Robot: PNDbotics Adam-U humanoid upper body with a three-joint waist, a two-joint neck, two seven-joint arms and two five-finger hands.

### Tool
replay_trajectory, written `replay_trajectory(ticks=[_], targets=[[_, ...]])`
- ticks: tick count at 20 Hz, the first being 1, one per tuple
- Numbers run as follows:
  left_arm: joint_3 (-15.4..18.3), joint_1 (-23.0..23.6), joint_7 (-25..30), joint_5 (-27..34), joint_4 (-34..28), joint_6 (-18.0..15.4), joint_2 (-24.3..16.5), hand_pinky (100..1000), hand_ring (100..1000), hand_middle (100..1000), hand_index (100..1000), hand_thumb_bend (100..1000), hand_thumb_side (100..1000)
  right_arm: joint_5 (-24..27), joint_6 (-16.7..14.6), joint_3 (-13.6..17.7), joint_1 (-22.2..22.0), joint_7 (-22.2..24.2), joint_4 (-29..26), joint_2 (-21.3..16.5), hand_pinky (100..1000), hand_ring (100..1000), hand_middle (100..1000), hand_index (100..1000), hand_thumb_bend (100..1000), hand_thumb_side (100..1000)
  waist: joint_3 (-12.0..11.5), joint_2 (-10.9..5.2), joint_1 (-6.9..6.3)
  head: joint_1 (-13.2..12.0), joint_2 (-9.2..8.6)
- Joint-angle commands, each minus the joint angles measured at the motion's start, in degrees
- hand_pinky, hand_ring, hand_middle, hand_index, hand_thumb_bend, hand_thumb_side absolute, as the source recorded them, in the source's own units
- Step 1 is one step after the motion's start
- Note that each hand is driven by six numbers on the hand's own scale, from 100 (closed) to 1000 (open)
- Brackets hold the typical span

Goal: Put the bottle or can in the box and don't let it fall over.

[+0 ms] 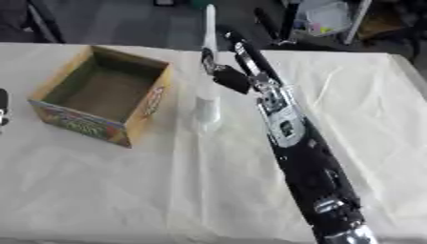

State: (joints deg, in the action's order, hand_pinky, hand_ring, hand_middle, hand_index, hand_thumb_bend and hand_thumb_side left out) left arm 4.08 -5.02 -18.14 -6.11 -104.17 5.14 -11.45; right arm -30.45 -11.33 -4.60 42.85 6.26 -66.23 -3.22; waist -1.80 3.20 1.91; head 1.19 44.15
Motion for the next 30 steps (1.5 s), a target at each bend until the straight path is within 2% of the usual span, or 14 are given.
replay_trajectory(ticks=[1, 30], targets=[[0.30, -0.81, -0.21, -0.07, -0.91, -0.06, -0.25, 652, 640, 654, 800, 595, 583, -0.68, 0.09, 0.55, 1.73, -0.59, -0.25, -0.19, 932, 1000, 1000, 1000, 100, 643, -0.10, -0.36, -0.19, 0.22, -0.04], [0.10, -1.18, 0.08, 0.07, -0.89, -0.12, -0.05, 655, 637, 651, 800, 599, 582, -2.00, 0.71, 1.28, 4.12, -2.44, 2.25, -0.58, 931, 1000, 1000, 1000, 100, 645, -0.76, 0.01, -0.17, 0.57, -0.04]])
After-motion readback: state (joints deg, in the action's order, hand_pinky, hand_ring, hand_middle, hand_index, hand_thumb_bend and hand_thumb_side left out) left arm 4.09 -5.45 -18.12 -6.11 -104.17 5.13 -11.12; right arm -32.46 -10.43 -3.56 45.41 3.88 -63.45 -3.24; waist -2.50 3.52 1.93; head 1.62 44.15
